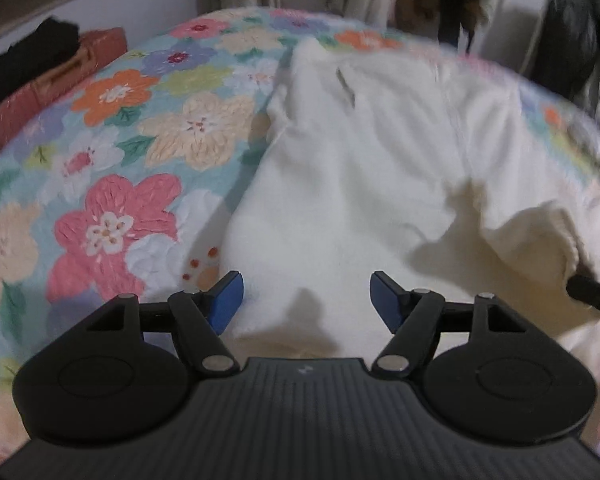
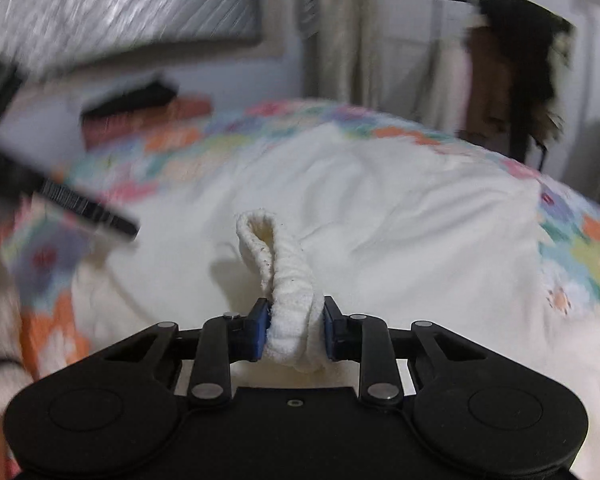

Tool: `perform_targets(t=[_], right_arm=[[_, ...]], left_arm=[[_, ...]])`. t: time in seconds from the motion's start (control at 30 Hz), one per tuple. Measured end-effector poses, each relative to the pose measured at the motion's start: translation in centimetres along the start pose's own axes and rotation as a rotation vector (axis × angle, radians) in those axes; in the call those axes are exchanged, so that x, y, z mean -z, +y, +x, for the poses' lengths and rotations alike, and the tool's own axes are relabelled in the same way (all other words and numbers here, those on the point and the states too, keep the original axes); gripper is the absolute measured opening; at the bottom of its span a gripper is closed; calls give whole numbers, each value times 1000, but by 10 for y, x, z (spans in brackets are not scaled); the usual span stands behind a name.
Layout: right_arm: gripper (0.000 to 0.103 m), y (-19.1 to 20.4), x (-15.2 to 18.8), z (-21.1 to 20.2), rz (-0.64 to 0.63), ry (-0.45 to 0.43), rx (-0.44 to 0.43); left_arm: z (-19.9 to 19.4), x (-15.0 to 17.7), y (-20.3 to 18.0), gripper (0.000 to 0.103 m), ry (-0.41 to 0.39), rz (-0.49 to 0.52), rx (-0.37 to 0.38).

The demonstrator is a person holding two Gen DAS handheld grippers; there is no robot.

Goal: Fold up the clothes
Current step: 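Carry the held cuff across the hoodie body toward the zipper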

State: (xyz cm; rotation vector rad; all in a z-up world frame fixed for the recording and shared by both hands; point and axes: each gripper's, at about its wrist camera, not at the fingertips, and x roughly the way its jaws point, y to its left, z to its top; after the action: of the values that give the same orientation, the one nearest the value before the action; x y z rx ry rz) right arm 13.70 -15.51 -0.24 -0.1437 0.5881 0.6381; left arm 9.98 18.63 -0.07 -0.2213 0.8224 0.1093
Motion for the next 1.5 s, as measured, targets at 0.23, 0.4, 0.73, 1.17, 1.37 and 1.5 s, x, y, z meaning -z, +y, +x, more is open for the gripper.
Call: perform_targets(t=[0.23, 0.4, 0.73, 1.17, 1.37, 1.5], right_arm=[[10, -66, 8, -3, 84, 30, 327], [10, -106, 16, -5, 223, 77, 334], [62, -124, 53, -8, 766, 92, -27], [13, -81, 31, 43, 385, 70, 160], [11, -82, -7, -10, 322, -188, 192], [11, -108, -3, -29, 413, -220, 227]], left_arm=[[3, 3, -2, 76, -9, 28, 39], [1, 12, -27, 84, 21, 213, 149], [32, 13, -2, 92, 165, 118, -176], [30, 23, -29, 74, 128, 272, 97], [29, 31, -44, 75, 88, 348, -77], [22, 25, -21, 75, 48, 201, -170]])
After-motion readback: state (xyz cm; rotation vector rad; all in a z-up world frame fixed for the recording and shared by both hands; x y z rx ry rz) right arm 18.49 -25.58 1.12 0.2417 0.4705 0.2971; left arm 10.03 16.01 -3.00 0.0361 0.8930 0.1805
